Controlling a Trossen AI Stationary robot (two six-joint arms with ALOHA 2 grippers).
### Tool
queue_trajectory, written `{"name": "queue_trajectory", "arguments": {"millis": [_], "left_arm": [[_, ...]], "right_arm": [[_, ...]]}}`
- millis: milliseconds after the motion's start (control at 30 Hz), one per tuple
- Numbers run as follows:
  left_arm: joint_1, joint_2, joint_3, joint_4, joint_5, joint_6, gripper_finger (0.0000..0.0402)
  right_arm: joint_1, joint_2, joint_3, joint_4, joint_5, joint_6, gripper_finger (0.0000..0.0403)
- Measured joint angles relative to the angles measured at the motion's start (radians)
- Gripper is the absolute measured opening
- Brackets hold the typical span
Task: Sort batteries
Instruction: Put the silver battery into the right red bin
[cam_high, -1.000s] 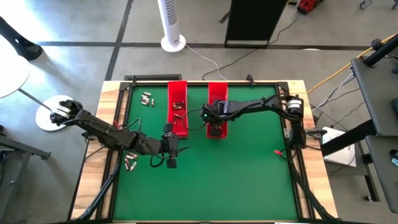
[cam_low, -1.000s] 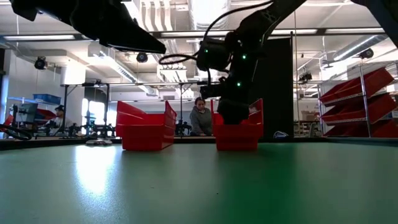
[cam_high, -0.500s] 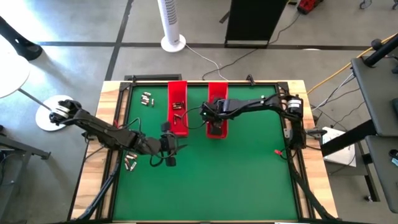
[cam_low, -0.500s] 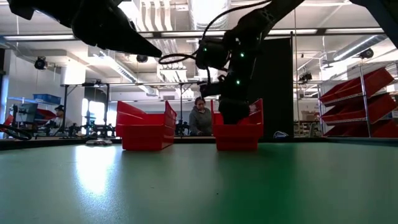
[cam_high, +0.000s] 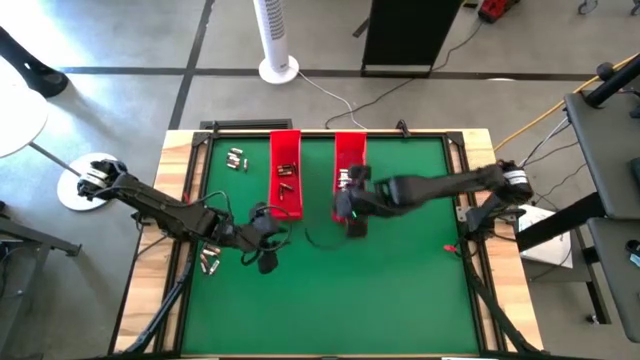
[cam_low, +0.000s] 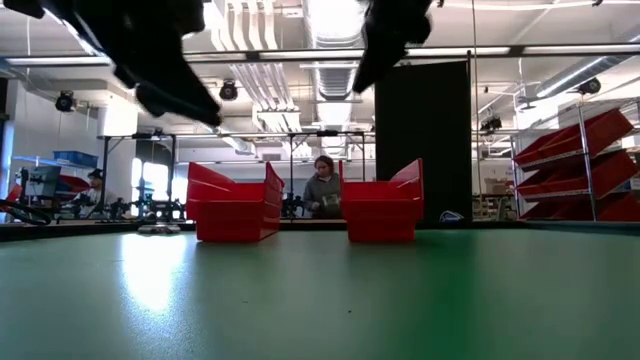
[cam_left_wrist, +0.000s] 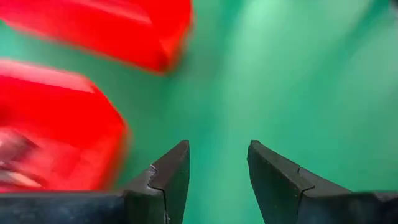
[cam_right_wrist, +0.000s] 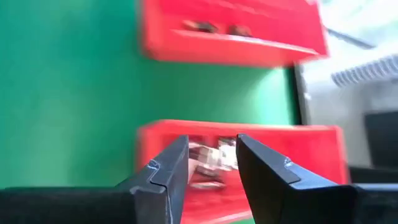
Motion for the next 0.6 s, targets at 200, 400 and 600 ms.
{"name": "queue_trajectory", "arguments": {"millis": [200,400,600], "left_arm": [[-0.094,0.043,-0.007,-0.047,0.185,-0.272,0.0142],[-0.285,0.055,-0.006,-0.158,0.222,-0.589,0.0142],[-0.444,0.055,-0.005,-0.404,0.256,-0.928,0.0142]], "right_arm": [[0.2,-0.047,-0.152,0.166,-0.003,0.073,0.011],[0.34,-0.023,-0.34,0.499,0.0,0.117,0.0101],[0.41,0.027,-0.469,0.721,0.0,0.195,0.0103]]}}
